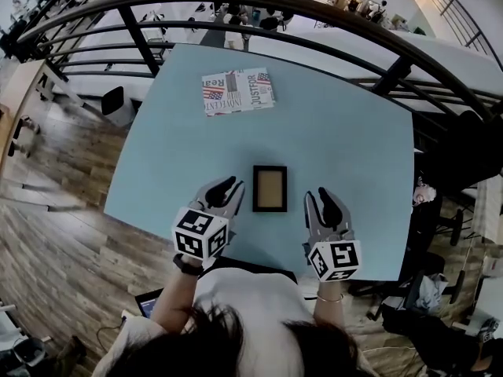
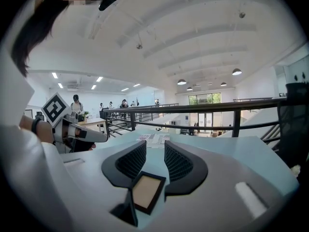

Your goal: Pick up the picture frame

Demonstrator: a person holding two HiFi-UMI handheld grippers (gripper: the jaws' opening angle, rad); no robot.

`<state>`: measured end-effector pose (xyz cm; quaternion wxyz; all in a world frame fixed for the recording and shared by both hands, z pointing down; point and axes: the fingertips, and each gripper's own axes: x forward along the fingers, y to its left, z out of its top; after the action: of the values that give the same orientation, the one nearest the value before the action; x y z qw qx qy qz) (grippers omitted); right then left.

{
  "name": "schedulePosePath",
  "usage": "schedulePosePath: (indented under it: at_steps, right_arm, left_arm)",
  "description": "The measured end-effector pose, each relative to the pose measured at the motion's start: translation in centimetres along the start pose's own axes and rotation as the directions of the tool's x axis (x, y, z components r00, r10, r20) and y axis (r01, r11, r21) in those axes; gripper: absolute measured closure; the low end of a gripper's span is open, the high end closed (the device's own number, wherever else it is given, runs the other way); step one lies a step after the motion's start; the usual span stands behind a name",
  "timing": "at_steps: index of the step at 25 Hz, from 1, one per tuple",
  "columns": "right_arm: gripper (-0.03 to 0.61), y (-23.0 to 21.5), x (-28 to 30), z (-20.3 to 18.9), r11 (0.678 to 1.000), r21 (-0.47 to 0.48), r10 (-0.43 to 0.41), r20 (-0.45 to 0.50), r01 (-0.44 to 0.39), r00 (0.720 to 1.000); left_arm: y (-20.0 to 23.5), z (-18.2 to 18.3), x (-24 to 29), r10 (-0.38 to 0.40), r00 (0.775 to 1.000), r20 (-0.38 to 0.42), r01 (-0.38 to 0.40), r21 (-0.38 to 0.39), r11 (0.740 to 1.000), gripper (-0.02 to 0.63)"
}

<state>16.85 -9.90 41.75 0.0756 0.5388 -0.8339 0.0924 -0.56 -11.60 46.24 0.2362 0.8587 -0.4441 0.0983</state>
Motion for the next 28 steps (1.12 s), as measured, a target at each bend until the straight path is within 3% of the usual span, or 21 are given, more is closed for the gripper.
schedulePosePath:
  at_steps: [13, 28]
  right_arm:
    - [0.486, -0.3, 1.1, -2.8, 1.000, 0.016, 0.013, -0.080, -0.012, 0.997]
    - [0.486, -0.4, 2.4, -7.4, 0.998, 0.064, 0.012, -0.167, -0.001, 0.986]
  left_arm:
    - [1.0, -5.1, 3.6, -0.030, 0.991, -0.130, 0.015, -0.114, 0.993, 0.505]
    - [1.7, -11.9, 7.9, -0.090, 0.952, -0.293, 0.021, -0.232, 0.972, 0.477]
